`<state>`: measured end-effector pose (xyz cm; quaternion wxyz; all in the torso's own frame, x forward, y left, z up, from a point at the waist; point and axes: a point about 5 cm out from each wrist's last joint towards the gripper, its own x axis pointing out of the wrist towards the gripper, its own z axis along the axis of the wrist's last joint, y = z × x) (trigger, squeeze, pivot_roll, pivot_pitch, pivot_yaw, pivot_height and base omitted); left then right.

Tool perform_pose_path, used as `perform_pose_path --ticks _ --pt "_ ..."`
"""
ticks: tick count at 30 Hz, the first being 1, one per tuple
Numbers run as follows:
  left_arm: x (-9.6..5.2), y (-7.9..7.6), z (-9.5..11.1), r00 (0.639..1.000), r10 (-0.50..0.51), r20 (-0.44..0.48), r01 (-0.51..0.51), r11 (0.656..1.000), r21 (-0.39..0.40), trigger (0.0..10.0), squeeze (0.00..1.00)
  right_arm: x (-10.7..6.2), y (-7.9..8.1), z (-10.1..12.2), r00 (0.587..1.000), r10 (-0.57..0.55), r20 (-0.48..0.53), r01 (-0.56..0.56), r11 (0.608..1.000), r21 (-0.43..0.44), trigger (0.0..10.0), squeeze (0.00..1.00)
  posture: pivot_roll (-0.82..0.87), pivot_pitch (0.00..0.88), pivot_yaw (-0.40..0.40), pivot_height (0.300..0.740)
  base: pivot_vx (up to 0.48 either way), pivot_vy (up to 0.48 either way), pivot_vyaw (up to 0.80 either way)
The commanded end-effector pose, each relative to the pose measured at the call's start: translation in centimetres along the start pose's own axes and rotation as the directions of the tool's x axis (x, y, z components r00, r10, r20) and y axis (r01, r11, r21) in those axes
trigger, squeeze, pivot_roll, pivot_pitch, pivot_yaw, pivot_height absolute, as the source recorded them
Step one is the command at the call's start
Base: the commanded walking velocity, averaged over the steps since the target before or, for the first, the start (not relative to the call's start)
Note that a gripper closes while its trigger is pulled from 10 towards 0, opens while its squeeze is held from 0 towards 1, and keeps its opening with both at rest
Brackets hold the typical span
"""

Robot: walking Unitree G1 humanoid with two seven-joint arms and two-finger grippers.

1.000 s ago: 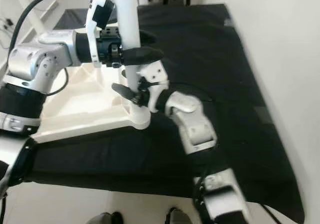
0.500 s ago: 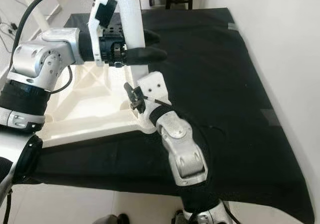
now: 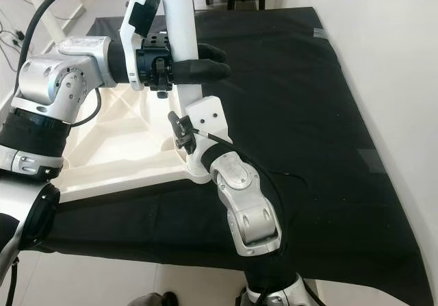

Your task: Building children table

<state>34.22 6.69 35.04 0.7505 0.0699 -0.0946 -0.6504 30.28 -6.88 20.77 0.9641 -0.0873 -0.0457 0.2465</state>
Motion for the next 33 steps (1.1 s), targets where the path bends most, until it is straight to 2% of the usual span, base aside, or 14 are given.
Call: perform_pose_path --ticks 1,6,7,9,10,11,13,16,18,19,20,21,22,33 --pt "0.1 0.4 0.3 0.999 0.037 -0.016 -0.037 0.999 0.006 0.0 0.0 0.0 0.1 -4.3 0.971 0.089 -0.22 -0.086 0.996 0.023 10.0 1.0 0.02 0.176 0.065 0.74 0.0 0.0 0.0" --pt "0.1 0.3 0.3 0.999 0.032 -0.014 -0.032 0.999 0.006 0.0 0.0 0.5 -0.8 -2.9 0.974 0.172 -0.144 -0.171 0.985 0.021 10.0 1.0 0.02 0.176 0.065 0.74 0.0 0.0 0.0" --pt "0.1 0.3 0.3 0.999 0.029 -0.014 -0.029 1.0 0.005 0.0 0.0 0.8 -1.5 -1.7 0.962 0.261 -0.076 -0.261 0.965 0.009 10.0 1.0 0.02 0.176 0.065 0.74 0.0 0.0 0.0" --pt "0.1 0.3 0.3 0.999 0.029 -0.014 -0.029 1.0 0.005 0.0 0.0 0.8 -1.5 -1.7 0.962 0.261 -0.076 -0.261 0.965 0.009 10.0 1.0 0.02 0.176 0.065 0.74 0.0 0.0 0.0" --pt "0.2 0.2 0.1 1.0 0.024 -0.013 -0.024 1.0 0.004 0.0 0.0 0.9 -2.5 0.2 0.858 0.513 0.024 -0.513 0.858 0.007 10.0 0.0 0.02 0.172 0.065 0.74 0.0 0.0 0.0" --pt "0.2 0.2 0.1 1.0 0.024 -0.013 -0.024 1.0 0.004 0.0 0.0 0.9 -2.5 0.2 0.858 0.513 0.024 -0.513 0.858 0.007 10.0 0.0 0.02 0.172 0.065 0.74 0.0 0.0 0.0" --pt "0.3 0.1 0.1 1.0 0.021 -0.01 -0.02 1.0 0.002 0.0 0.0 0.9 -2.9 1.0 0.745 0.665 0.045 -0.665 0.747 -0.023 10.0 0.0 0.03 0.169 0.064 0.74 0.0 0.0 0.0" --pt "0.4 0.1 0.1 1.0 0.017 -0.006 -0.017 1.0 0.002 0.0 0.0 1.2 -2.9 1.4 0.662 0.749 0.026 -0.746 0.663 -0.062 10.0 0.0 0.03 0.17 0.063 0.74 0.0 0.0 0.0" --pt "0.4 0.0 0.1 1.0 0.016 -0.006 -0.016 1.0 0.002 0.0 0.0 1.5 -2.9 1.6 0.651 0.759 0.029 -0.757 0.651 -0.057 10.0 0.0 0.04 0.17 0.063 0.74 0.0 0.0 0.0" --pt "0.4 0.0 0.1 1.0 0.014 -0.007 -0.014 1.0 0.001 0.0 0.0 1.8 -2.9 1.8 0.636 0.771 0.035 -0.769 0.637 -0.05 9.3 0.0 0.04 0.168 0.068 0.74 0.0 0.0 0.0" --pt "0.4 0.0 0.1 1.0 0.014 -0.007 -0.014 1.0 0.001 0.0 0.0 1.8 -2.9 1.8 0.636 0.771 0.035 -0.769 0.637 -0.05 9.3 0.0 0.04 0.168 0.068 0.74 0.0 0.0 0.0" --pt "0.3 0.0 0.1 1.0 0.014 -0.008 -0.014 1.0 0.002 0.0 0.0 2.0 -3.0 1.8 0.623 0.781 0.037 -0.78 0.624 -0.043 3.0 0.0 0.05 0.169 0.069 0.74 0.0 0.0 0.0" --pt "0.3 0.0 0.0 1.0 0.014 -0.01 -0.014 1.0 0.002 0.0 0.0 2.3 -3.0 1.7 0.611 0.791 0.034 -0.79 0.612 -0.035 0.0 0.0 0.05 0.168 0.066 0.74 0.0 0.0 0.0" --pt "0.2 0.0 0.1 1.0 0.017 -0.012 -0.017 1.0 0.011 0.0 0.0 2.9 -3.5 0.8 0.559 0.829 0.031 -0.828 0.56 -0.023 0.0 0.0 0.06 0.17 0.057 0.74 0.0 0.0 0.0"
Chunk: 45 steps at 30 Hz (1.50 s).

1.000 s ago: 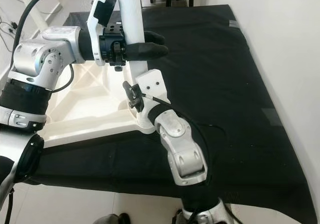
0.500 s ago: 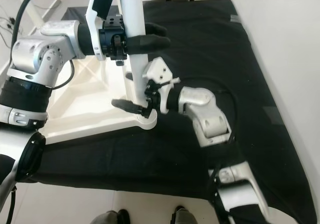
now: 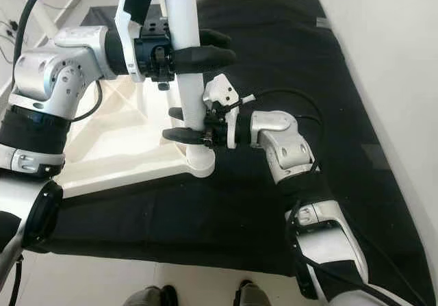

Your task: Building children table

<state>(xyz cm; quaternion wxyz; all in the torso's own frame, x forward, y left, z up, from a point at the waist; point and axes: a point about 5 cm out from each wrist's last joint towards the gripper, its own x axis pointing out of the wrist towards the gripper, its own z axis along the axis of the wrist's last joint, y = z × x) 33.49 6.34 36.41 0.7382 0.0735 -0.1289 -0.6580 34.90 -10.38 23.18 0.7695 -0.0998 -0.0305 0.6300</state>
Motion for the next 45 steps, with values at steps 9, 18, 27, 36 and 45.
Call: perform_pose_path --ticks 9,18,27,36,45 --pt "-0.1 0.3 -1.4 0.998 0.04 -0.053 -0.04 0.999 -0.008 10.0 1.0 1.6 1.4 -2.0 0.998 0.054 -0.033 -0.053 0.998 0.024 0.0 0.0 0.05 0.167 0.062 0.74 0.0 0.0 0.0" --pt "-0.8 1.2 -1.4 0.988 0.141 -0.057 -0.141 0.99 -0.008 10.0 0.0 3.6 6.1 -9.2 0.76 -0.525 -0.382 0.604 0.789 0.116 0.0 0.0 0.06 0.175 0.027 0.74 0.0 0.0 0.0" --pt "-1.7 1.7 -1.7 0.982 0.167 -0.088 -0.169 0.986 -0.008 10.0 0.0 5.7 8.2 -9.4 0.69 -0.627 -0.363 0.691 0.72 0.069 0.0 0.0 0.05 0.149 0.057 0.74 0.0 0.0 0.0" --pt "-1.6 1.5 -1.9 0.987 0.144 -0.076 -0.146 0.989 -0.024 0.0 0.0 5.8 8.6 -9.0 0.672 -0.642 -0.369 0.707 0.704 0.063 0.0 0.0 0.04 0.148 0.062 0.74 0.0 0.0 0.0" --pt "-1.7 1.4 -1.7 0.988 0.14 -0.067 -0.142 0.99 -0.022 0.0 0.0 3.9 4.7 -5.7 0.768 -0.606 -0.208 0.629 0.775 0.064 10.0 1.0 0.05 0.142 0.058 0.74 0.0 0.0 0.0"
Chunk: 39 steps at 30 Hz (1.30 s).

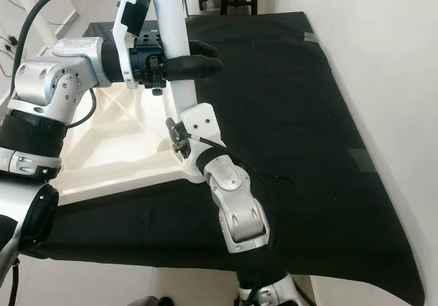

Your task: Building children table

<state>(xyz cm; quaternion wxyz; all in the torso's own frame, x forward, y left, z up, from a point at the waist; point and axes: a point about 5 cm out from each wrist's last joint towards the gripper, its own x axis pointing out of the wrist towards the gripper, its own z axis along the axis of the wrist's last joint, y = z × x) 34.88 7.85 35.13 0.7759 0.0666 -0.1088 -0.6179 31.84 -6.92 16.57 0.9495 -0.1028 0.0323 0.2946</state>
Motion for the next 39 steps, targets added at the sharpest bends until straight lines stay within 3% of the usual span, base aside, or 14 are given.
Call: perform_pose_path --ticks 1,4,6,7,14,15,16,17,30,31,32,33,38,39 --pt "-0.2 0.3 -0.2 0.999 0.034 -0.027 -0.034 0.999 0.006 0.0 0.0 0.8 -0.9 1.4 0.98 0.191 0.054 -0.192 0.981 0.007 10.0 1.0 0.05 0.14 0.06 0.74 0.0 0.0 0.0" --pt "-0.2 0.2 -0.2 0.999 0.029 -0.023 -0.029 1.0 0.006 0.0 0.0 0.5 -2.2 3.5 0.904 0.405 0.135 -0.404 0.914 -0.039 10.0 1.0 0.05 0.138 0.061 0.74 0.0 0.0 0.0" --pt "-0.2 0.2 -0.2 0.999 0.029 -0.023 -0.029 1.0 0.006 0.0 0.0 0.5 -2.2 3.5 0.904 0.405 0.135 -0.404 0.914 -0.039 10.0 1.0 0.05 0.138 0.061 0.74 0.0 0.0 0.0" --pt "-0.2 0.2 -0.2 1.0 0.022 -0.021 -0.022 1.0 0.004 0.0 0.0 0.3 -2.5 4.1 0.841 0.523 0.141 -0.52 0.852 -0.061 10.0 0.0 0.05 0.138 0.062 0.74 0.0 0.0 0.0" --pt "0.1 -0.1 -0.3 1.0 0.002 -0.021 -0.002 1.0 0.002 0.0 0.0 1.3 -3.2 5.6 0.73 0.671 0.13 -0.663 0.742 -0.103 10.0 0.0 0.06 0.138 0.064 0.74 0.0 0.0 0.0" --pt "0.2 -0.1 -0.3 1.0 -0.001 -0.022 0.001 1.0 0.002 0.0 0.0 1.6 -3.2 6.0 0.708 0.692 0.139 -0.686 0.721 -0.096 4.7 0.0 0.07 0.138 0.064 0.74 0.0 0.0 0.0" --pt "0.2 -0.1 -0.3 1.0 -0.001 -0.022 0.001 1.0 0.002 0.0 0.0 1.6 -3.2 6.0 0.708 0.692 0.139 -0.686 0.721 -0.096 4.7 0.0 0.07 0.138 0.064 0.74 0.0 0.0 0.0" --pt "0.3 -0.2 -0.2 1.0 -0.002 -0.021 0.002 1.0 0.003 0.0 0.0 1.9 -3.1 6.2 0.677 0.72 0.151 -0.717 0.692 -0.085 0.0 0.0 0.07 0.138 0.064 0.74 0.0 0.0 0.0" --pt "0.5 -0.4 -0.2 1.0 -0.002 -0.005 0.002 1.0 0.009 0.0 0.0 2.1 -3.6 5.3 0.612 0.776 0.15 -0.776 0.626 -0.075 0.0 0.0 0.06 0.139 0.061 0.74 0.0 0.0 0.0" --pt "0.4 -0.5 -0.2 1.0 -0.015 0.006 0.015 1.0 0.014 6.5 1.0 2.2 -3.7 5.2 0.619 0.771 0.152 -0.77 0.633 -0.075 0.0 0.0 0.06 0.138 0.059 0.74 0.0 0.0 0.0" --pt "0.4 -0.5 -0.2 1.0 -0.015 0.006 0.015 1.0 0.014 6.5 1.0 2.2 -3.7 5.2 0.619 0.771 0.152 -0.77 0.633 -0.075 0.0 0.0 0.06 0.138 0.059 0.74 0.0 0.0 0.0" --pt "0.3 -0.5 0.0 1.0 -0.011 0.022 0.01 1.0 0.011 10.0 1.0 2.2 -3.7 4.9 0.633 0.758 0.154 -0.758 0.648 -0.071 0.0 0.0 0.06 0.14 0.058 0.74 0.0 0.0 0.0" --pt "-0.3 -0.5 0.3 0.999 0.003 0.043 -0.004 1.0 0.01 10.0 1.0 2.4 -3.8 4.3 0.677 0.723 0.14 -0.721 0.689 -0.07 0.0 0.0 0.06 0.139 0.056 0.74 0.0 0.0 0.0" --pt "-1.6 -0.3 0.3 0.999 0.027 0.048 -0.026 1.0 -0.012 10.0 0.7 2.4 -3.9 3.6 0.724 0.678 0.123 -0.677 0.734 -0.06 0.0 0.0 0.05 0.143 0.055 0.74 0.0 0.0 0.0"
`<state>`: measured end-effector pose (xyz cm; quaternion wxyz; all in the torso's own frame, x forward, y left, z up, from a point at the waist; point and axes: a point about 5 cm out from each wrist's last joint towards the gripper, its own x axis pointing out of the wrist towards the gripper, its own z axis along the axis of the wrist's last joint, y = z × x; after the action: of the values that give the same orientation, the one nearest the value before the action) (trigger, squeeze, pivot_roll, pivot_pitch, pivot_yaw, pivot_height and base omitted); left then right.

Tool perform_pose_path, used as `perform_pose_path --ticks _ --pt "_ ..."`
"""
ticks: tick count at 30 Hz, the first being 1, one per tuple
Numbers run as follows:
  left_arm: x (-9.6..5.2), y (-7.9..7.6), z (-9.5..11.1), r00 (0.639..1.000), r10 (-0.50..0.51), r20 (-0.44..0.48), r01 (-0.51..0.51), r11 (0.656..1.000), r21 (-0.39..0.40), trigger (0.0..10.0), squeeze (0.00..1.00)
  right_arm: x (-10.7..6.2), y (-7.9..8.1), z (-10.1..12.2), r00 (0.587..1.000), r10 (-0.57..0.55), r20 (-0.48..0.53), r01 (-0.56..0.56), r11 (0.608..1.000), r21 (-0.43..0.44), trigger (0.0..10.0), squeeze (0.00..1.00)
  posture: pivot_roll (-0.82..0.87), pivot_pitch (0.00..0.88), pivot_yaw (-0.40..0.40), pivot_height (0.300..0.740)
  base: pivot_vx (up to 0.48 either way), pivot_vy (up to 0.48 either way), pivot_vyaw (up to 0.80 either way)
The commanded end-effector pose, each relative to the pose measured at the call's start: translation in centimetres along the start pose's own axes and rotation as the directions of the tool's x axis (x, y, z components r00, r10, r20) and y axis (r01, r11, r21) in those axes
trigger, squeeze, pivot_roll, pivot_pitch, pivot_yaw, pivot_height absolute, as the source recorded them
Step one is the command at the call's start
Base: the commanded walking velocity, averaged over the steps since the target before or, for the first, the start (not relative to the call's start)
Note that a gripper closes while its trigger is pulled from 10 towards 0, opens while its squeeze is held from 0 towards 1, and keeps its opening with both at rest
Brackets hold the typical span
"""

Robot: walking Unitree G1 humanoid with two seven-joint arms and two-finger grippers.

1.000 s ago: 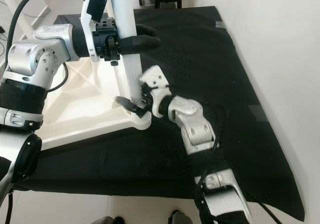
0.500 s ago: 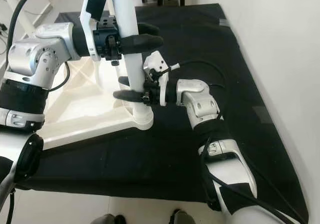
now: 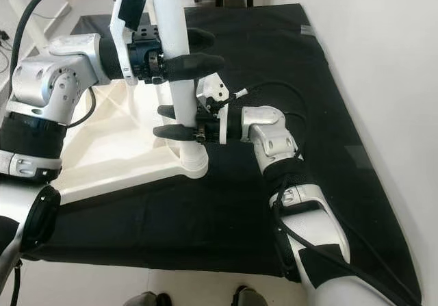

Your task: Building children table

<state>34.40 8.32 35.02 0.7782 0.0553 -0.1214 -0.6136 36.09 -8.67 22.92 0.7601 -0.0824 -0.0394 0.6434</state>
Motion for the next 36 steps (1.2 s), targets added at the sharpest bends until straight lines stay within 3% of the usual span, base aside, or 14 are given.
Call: perform_pose_path --ticks 1,2,7,8,10,20,21,23,24,25,26,34,35,36 --pt "-1.0 0.1 0.3 1.0 0.013 0.015 -0.013 1.0 -0.01 10.0 0.7 0.8 0.6 -2.4 0.998 -0.037 -0.049 0.041 0.997 0.073 0.0 0.0 0.05 0.143 0.055 0.74 0.0 0.0 0.0" --pt "-3.1 0.1 0.2 1.0 0.029 0.0 -0.029 0.999 -0.031 10.0 0.0 0.5 1.0 -3.1 0.993 -0.092 -0.068 0.097 0.993 0.071 0.0 0.0 0.06 0.152 0.049 0.74 0.0 0.0 0.0" --pt "-10.2 -0.4 -1.4 0.984 0.164 -0.071 -0.17 0.981 -0.096 10.0 0.0 0.1 3.8 -5.8 0.958 -0.236 -0.165 0.258 0.958 0.123 0.0 0.0 0.05 0.167 0.037 0.74 0.0 0.0 0.0" --pt "-13.7 -1.1 -2.9 0.956 0.256 -0.141 -0.273 0.954 -0.121 10.0 0.0 -0.3 4.8 -8.0 0.8 -0.511 -0.315 0.565 0.818 0.107 0.0 0.0 0.06 0.179 0.019 0.74 0.0 0.0 0.0" --pt "-16.6 -2.9 -4.9 0.928 0.3 -0.221 -0.338 0.928 -0.158 10.0 0.0 0.2 7.3 -9.5 0.684 -0.617 -0.389 0.701 0.704 0.115 0.0 0.0 0.07 0.186 0.017 0.74 0.0 0.0 0.0" --pt "-18.8 -10.7 -10.5 0.882 0.287 -0.375 -0.41 0.859 -0.305 10.0 0.0 2.7 8.4 -9.1 0.657 -0.66 -0.364 0.726 0.685 0.069 0.0 0.0 0.07 0.164 0.005 0.74 0.0 0.0 0.0" --pt "-18.5 -11.4 -10.9 0.876 0.298 -0.379 -0.425 0.849 -0.314 10.0 0.0 2.8 8.0 -8.7 0.657 -0.663 -0.359 0.725 0.686 0.059 4.9 0.0 0.08 0.164 0.005 0.74 0.0 0.0 0.0" --pt "-18.0 -12.3 -11.6 0.871 0.301 -0.387 -0.434 0.841 -0.322 10.0 0.0 2.7 7.7 -8.4 0.638 -0.68 -0.362 0.738 0.673 0.037 4.9 0.0 0.08 0.164 0.005 0.74 0.0 0.0 0.0" --pt "-16.9 -13.6 -12.9 0.87 0.298 -0.394 -0.437 0.835 -0.335 10.0 0.0 2.6 7.2 -7.9 0.626 -0.699 -0.346 0.754 0.656 0.041 10.0 0.0 0.08 0.164 0.005 0.74 0.0 0.0 0.0" --pt "-16.9 -13.6 -12.9 0.87 0.298 -0.394 -0.437 0.835 -0.335 10.0 0.0 2.6 7.2 -7.9 0.626 -0.699 -0.346 0.754 0.656 0.041 10.0 0.0 0.08 0.164 0.005 0.74 0.0 0.0 0.0" --pt "-16.1 -14.2 -13.4 0.876 0.287 -0.388 -0.428 0.834 -0.348 10.0 0.0 2.5 6.9 -7.6 0.661 -0.681 -0.315 0.731 0.679 0.068 10.0 1.0 0.08 0.165 0.007 0.74 0.0 0.0 0.0" --pt "-13.3 -16.3 -14.6 0.894 0.292 -0.34 -0.412 0.835 -0.365 10.0 0.0 1.7 5.6 -4.2 0.888 -0.458 -0.034 0.455 0.867 0.205 10.0 0.89 0.08 0.162 0.005 0.74 0.0 0.0 0.0" --pt "-13.1 -16.4 -14.8 0.889 0.299 -0.346 -0.418 0.838 -0.351 10.0 0.0 1.4 5.3 -3.8 0.916 -0.4 0.0 0.392 0.897 0.207 10.0 0.0 0.08 0.16 0.005 0.74 0.0 0.0 0.0" --pt "-12.9 -16.6 -15.1 0.881 0.319 -0.349 -0.434 0.839 -0.328 10.0 0.0 1.0 5.0 -3.6 0.947 -0.322 0.011 0.314 0.932 0.182 10.0 0.0 0.08 0.155 -0.001 0.74 0.0 0.0 0.0"
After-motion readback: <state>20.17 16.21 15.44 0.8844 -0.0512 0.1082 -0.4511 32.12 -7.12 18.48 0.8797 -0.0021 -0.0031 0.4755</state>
